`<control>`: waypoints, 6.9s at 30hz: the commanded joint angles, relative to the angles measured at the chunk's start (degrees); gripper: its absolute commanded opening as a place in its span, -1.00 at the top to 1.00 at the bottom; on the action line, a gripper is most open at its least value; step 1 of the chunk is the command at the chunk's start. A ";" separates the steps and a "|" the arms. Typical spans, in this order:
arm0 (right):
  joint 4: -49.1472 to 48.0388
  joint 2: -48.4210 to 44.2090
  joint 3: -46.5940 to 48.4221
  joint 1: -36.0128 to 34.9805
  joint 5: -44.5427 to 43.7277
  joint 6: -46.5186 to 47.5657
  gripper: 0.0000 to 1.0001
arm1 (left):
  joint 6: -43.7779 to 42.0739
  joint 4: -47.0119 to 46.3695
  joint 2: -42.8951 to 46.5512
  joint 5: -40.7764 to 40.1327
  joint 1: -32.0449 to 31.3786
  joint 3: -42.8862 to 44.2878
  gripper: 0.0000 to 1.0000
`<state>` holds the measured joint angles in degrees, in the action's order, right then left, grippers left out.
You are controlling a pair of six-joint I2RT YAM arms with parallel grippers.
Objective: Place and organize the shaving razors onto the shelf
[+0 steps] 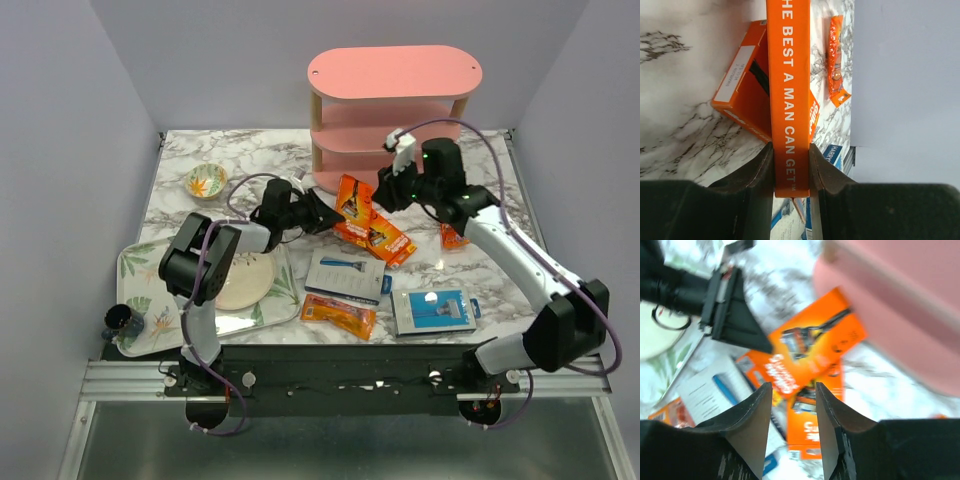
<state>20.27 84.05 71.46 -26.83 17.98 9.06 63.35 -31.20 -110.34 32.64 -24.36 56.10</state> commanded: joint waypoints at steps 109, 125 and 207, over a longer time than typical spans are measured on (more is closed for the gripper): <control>16.91 36.45 26.71 -2.35 2.42 52.81 0.99 | -12.38 10.63 10.41 -10.41 11.26 -3.71 1.00; 6.10 41.10 26.71 -2.79 -11.12 54.13 0.99 | -11.94 10.11 9.36 -10.58 11.88 -3.72 1.00; 14.17 15.92 10.05 -1.13 -15.70 31.30 -0.99 | -20.71 12.74 10.23 -7.51 8.98 -1.78 -0.10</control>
<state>28.21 111.13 90.61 -30.28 -0.36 52.03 49.17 -20.03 -103.24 23.62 -13.17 53.04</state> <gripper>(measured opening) 0.869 0.501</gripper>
